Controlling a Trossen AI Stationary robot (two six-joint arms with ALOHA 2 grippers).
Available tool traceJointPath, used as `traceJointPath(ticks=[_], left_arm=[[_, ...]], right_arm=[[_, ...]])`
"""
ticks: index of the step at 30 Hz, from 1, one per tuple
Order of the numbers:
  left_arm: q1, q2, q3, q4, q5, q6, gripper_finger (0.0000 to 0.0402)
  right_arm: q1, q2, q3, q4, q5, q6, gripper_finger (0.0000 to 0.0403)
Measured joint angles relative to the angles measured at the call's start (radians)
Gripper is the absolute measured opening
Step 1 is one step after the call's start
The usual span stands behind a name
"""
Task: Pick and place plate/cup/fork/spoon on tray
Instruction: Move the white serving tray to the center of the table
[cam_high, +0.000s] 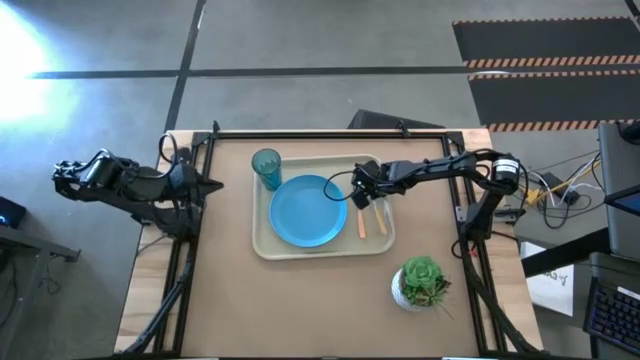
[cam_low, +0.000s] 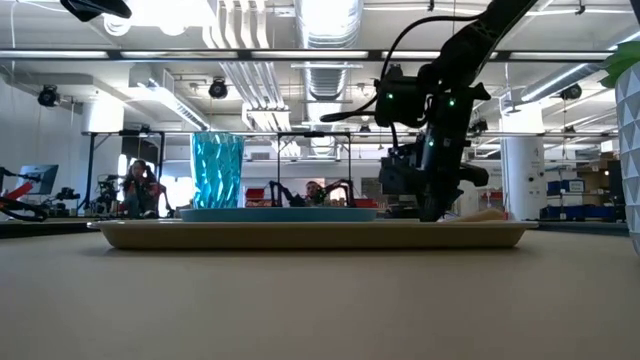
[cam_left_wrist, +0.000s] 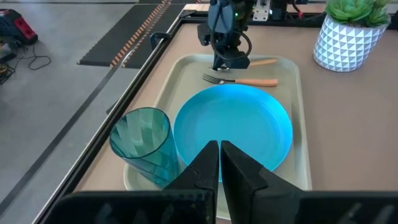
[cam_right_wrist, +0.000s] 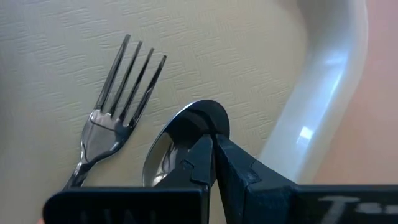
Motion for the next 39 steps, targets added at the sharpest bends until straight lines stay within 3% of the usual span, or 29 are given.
traceJointPath(ticks=[17, 26, 39], left_arm=[[0.0, -0.002, 0.0, 0.0, 0.001, 0.0, 0.0], [0.0, -0.002, 0.0, 0.0, 0.001, 0.002, 0.0], [0.0, -0.005, 0.0, -0.003, 0.008, 0.008, 0.0]], right_arm=[[0.0, -0.004, 0.073, -0.01, 0.058, -0.015, 0.0008], [0.09, -0.004, 0.072, -0.27, 0.0, 0.138, 0.0008], [0.163, -0.004, 0.036, -0.258, 0.0, 0.278, 0.0008]])
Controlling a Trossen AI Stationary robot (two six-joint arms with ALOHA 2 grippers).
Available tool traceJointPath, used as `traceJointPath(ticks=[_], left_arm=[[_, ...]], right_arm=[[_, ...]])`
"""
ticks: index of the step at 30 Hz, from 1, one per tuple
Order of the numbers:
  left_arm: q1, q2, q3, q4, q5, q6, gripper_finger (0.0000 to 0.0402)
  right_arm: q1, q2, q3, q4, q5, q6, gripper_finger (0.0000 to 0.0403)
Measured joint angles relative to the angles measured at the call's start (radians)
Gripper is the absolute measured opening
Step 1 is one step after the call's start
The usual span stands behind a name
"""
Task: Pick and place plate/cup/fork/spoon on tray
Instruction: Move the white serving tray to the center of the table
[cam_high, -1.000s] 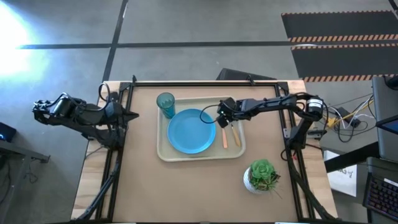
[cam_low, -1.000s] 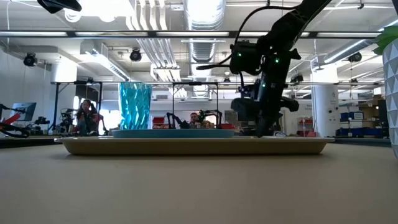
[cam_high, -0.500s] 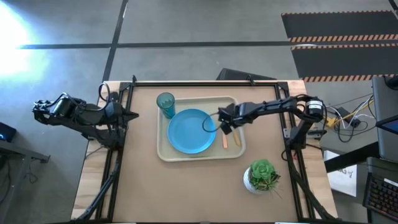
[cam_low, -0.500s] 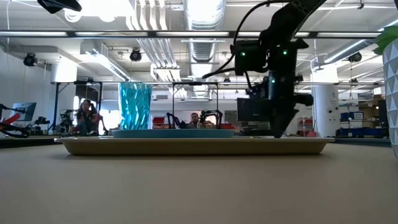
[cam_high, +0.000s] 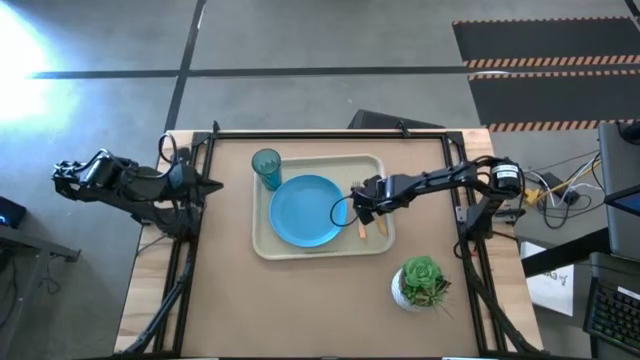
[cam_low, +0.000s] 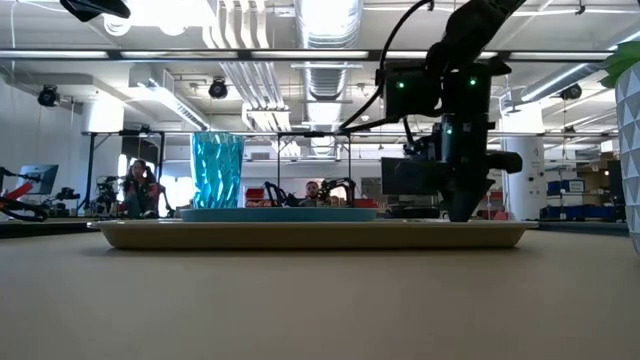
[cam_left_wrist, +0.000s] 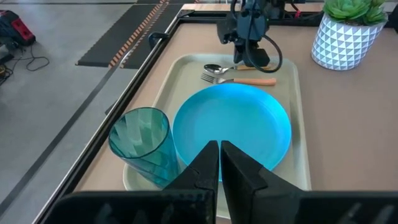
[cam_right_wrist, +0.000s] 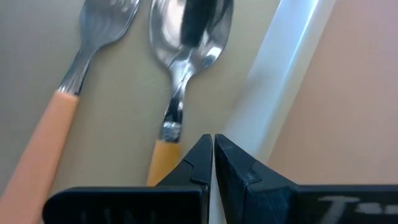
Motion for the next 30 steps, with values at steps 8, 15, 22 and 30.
traceJointPath(ticks=[8, 15, 22, 30], left_arm=[[0.0, 0.0, 0.0, -0.002, 0.0, 0.0, 0.0], [0.0, 0.0, 0.0, -0.002, 0.0, -0.002, 0.0], [0.0, 0.0, 0.0, -0.002, 0.0, -0.003, 0.0], [0.0, 0.0, 0.0, -0.012, 0.007, -0.003, 0.0]], right_arm=[[0.067, 0.0, -0.016, 0.014, 0.0, 0.091, 0.0008], [0.07, 0.0, -0.017, 0.069, 0.031, 0.099, 0.0008], [0.065, 0.0, -0.017, 0.117, 0.056, 0.102, 0.0008], [0.065, 0.0, -0.017, 0.115, 0.083, 0.088, 0.0008]])
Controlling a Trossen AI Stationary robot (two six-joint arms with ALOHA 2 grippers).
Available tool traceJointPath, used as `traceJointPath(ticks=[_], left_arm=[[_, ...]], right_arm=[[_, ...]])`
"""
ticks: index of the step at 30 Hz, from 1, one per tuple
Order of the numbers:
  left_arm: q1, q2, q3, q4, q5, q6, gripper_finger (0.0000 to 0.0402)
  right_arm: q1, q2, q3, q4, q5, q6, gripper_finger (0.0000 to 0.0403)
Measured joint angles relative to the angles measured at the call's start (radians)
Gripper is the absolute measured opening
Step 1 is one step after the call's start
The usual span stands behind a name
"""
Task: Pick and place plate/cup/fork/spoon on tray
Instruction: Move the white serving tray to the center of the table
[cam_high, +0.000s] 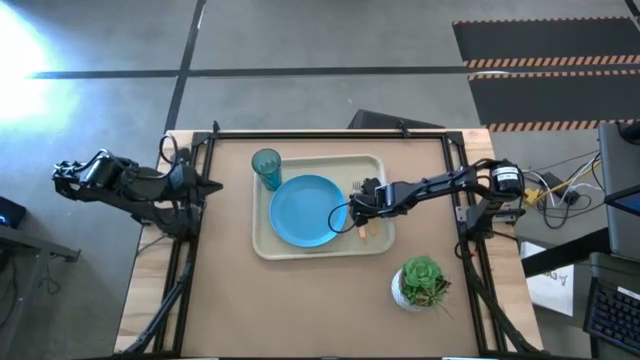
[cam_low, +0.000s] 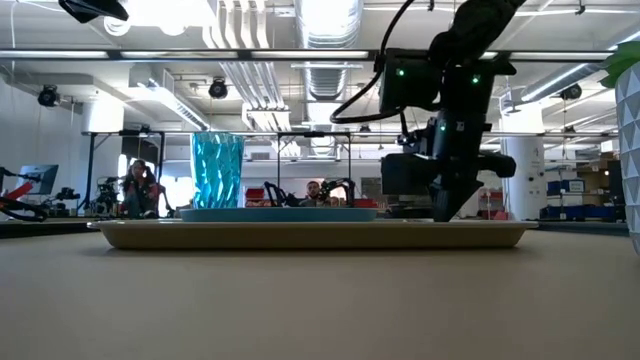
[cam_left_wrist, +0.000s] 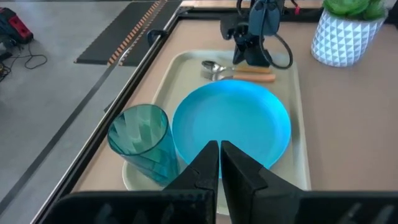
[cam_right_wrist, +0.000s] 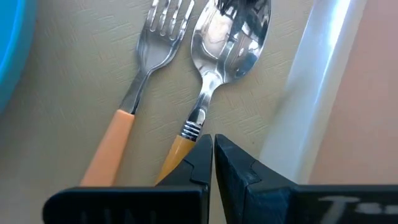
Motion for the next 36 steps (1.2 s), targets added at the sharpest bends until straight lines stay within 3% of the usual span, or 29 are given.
traceJointPath(ticks=[8, 14, 17, 20, 26, 32, 36], left_arm=[[0.001, -0.002, 0.003, -0.124, -0.022, -0.074, 0.0], [0.001, 0.001, -0.009, -0.375, -0.015, -0.38, 0.0], [0.001, 0.008, -0.053, -0.424, -0.012, -0.489, 0.0], [0.001, 0.01, -0.136, -0.37, 0.002, -0.529, 0.0], [0.001, 0.016, -0.372, -0.062, 0.034, -0.552, 0.0], [0.002, 0.025, -0.526, -0.036, 0.118, -0.762, 0.0], [0.002, 0.025, -0.596, 0.065, 0.13, -0.79, 0.0]], right_arm=[[-0.007, -0.085, 0.048, -0.004, 0.032, -0.046, 0.0008], [-0.007, -0.216, 0.124, -0.013, 0.19, -0.137, 0.0008], [-0.007, -0.285, 0.161, -0.013, 0.266, -0.197, 0.0008], [-0.007, -0.341, 0.192, -0.012, 0.312, -0.24, 0.0008], [-0.006, -0.385, 0.203, 0.004, 0.314, -0.272, 0.0008], [-0.006, -0.367, 0.199, 0.001, 0.305, -0.283, 0.0008], [-0.006, -0.355, 0.199, 0.001, 0.303, -0.304, 0.0008]])
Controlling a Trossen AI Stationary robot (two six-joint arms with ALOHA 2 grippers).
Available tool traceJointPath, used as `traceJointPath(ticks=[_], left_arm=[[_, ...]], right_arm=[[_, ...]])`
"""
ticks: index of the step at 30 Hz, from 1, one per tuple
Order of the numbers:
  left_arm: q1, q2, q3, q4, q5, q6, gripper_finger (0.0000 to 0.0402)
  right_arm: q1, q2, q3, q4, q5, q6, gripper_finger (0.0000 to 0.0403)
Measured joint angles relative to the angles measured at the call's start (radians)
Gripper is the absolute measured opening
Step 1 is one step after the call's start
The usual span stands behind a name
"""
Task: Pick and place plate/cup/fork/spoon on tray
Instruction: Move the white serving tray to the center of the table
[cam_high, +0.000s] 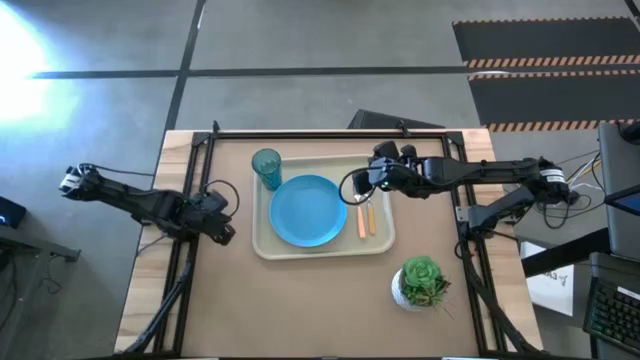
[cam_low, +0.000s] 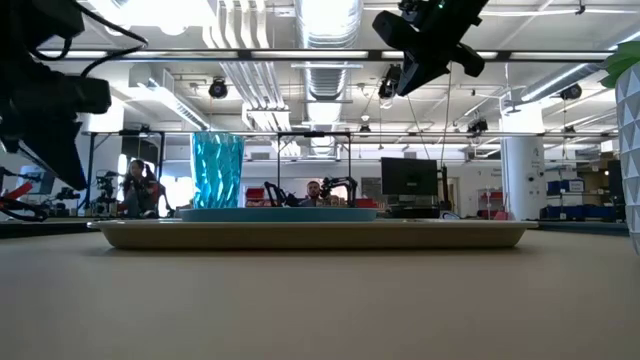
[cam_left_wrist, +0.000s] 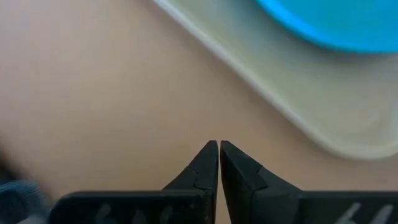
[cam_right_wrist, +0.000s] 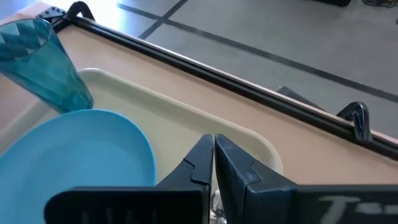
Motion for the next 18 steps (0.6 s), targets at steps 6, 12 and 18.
traceJointPath(ticks=[6, 12, 18], left_arm=[[0.0, 0.005, -0.131, 0.362, 0.012, 0.0, 0.0], [0.002, 0.055, -0.195, 0.465, 0.013, -0.003, 0.0], [0.023, 0.134, -0.195, 0.447, 0.006, -0.001, 0.0]], right_arm=[[0.0, 0.003, 0.0, 0.0, 0.0, -0.014, 0.0008], [0.005, 0.003, 0.0, 0.0, 0.0, -0.028, 0.0008], [0.007, 0.003, 0.0, 0.0, 0.0, -0.047, 0.0008]])
